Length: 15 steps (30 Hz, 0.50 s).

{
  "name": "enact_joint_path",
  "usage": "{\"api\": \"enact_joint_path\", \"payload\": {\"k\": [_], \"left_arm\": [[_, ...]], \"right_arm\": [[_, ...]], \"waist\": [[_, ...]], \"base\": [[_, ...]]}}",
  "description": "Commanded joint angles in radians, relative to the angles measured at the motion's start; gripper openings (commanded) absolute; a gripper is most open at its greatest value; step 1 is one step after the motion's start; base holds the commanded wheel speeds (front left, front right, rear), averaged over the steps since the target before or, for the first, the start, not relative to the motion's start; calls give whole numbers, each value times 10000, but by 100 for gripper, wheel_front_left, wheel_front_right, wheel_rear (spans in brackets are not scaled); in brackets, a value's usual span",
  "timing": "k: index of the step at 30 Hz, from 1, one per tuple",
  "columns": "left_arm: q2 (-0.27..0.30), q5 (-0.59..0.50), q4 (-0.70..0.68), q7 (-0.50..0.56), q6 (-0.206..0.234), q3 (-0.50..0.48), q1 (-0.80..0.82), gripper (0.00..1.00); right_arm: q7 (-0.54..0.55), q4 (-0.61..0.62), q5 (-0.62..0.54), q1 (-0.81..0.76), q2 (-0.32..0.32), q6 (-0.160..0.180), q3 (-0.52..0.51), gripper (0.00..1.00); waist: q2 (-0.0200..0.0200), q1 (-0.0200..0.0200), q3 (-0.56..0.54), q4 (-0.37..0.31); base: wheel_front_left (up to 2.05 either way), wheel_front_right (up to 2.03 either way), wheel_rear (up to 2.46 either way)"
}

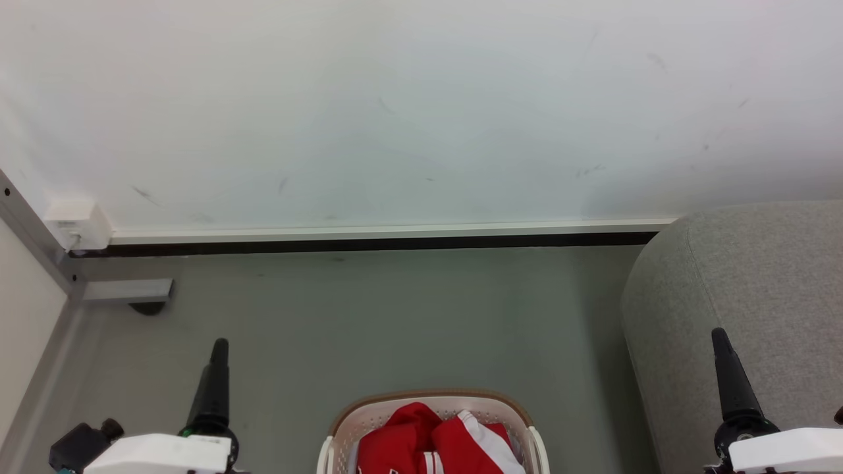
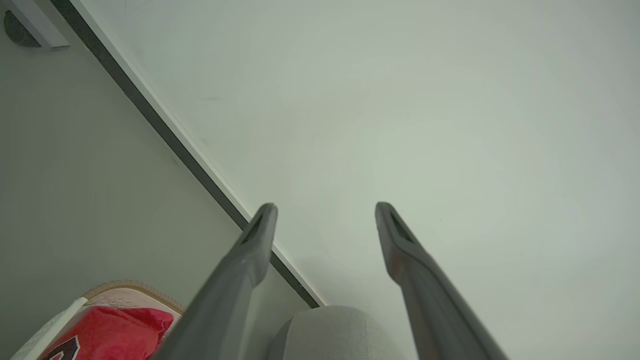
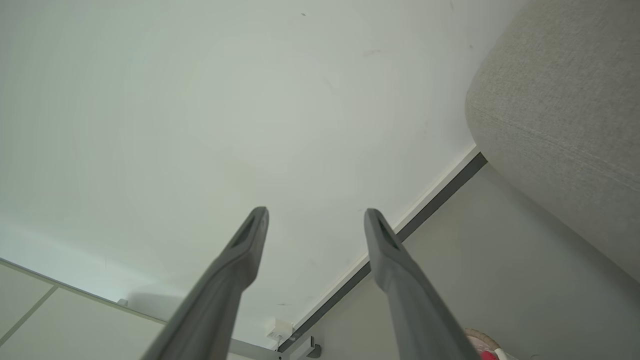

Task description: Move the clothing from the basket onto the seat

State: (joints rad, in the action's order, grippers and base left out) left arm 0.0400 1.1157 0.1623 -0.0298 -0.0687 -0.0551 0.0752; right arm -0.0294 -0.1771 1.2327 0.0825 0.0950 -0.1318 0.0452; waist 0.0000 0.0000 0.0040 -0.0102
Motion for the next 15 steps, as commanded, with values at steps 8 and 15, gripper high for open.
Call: {"api": "enact_joint_path", "payload": {"k": [8,15], "left_arm": [[85,-1735,-292,-365,391,202,37,100],[92,-3109,-166,-591,604,407,-37,100]], "right_arm": [[-365,185,-1553,327,275,7,406,100],[-592,-13,-2715,357,349,8,615,100]], "waist": [[0,0,-52,9],[0,0,-73,-4]], "base": [[0,0,0],[0,0,0]]}}
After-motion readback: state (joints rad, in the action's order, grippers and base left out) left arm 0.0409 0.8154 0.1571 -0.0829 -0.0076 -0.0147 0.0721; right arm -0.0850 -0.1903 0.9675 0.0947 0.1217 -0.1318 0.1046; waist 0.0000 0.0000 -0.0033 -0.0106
